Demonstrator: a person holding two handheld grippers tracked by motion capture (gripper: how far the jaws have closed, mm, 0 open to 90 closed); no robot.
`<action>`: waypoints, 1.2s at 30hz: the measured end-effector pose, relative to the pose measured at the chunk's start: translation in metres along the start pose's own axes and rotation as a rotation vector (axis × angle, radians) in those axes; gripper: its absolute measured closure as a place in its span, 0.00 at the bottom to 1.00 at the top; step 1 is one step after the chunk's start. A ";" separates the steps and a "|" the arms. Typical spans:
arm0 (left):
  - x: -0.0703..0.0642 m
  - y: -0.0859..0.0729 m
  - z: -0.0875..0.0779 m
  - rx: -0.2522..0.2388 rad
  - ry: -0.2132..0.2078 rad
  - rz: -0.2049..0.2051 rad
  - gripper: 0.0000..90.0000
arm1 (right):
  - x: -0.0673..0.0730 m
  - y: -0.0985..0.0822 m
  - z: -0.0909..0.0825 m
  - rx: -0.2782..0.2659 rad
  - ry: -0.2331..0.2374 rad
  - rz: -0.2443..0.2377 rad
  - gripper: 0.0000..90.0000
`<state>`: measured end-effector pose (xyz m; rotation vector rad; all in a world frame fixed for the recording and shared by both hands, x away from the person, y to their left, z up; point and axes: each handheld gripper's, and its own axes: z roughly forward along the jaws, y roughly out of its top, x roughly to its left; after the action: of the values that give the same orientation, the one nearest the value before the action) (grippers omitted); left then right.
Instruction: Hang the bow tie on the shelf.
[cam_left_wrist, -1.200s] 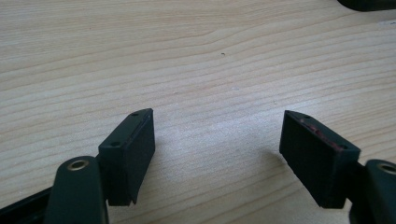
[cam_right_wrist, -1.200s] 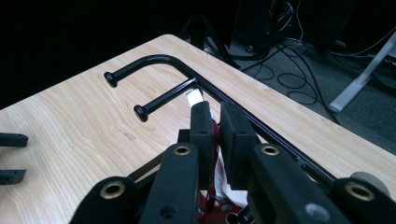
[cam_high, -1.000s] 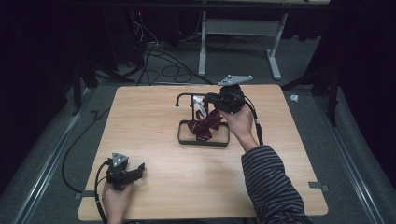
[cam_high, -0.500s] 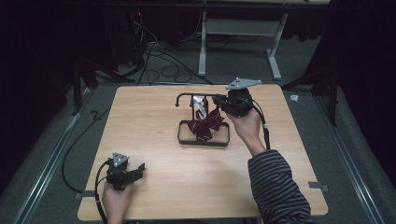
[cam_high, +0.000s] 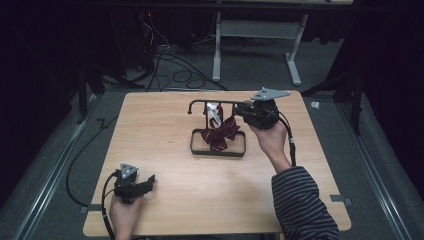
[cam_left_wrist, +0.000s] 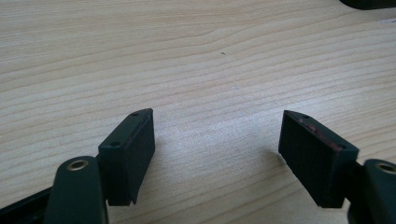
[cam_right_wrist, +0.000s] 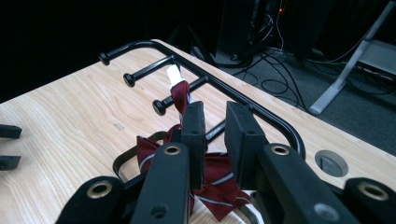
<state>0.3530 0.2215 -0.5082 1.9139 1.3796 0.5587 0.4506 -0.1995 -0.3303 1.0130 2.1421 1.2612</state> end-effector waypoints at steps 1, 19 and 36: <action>0.000 0.000 0.000 0.000 0.000 0.000 0.31 | 0.000 -0.001 -0.001 -0.001 -0.001 0.003 0.88; -0.001 0.000 0.000 0.002 0.003 0.006 0.31 | -0.015 -0.024 -0.025 -0.022 -0.015 0.056 0.84; -0.001 0.000 0.000 0.005 0.007 0.011 0.31 | -0.023 -0.051 -0.048 -0.033 -0.043 0.093 0.82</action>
<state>0.3530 0.2205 -0.5081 1.9261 1.3765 0.5683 0.4136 -0.2591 -0.3517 1.1270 2.0560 1.3010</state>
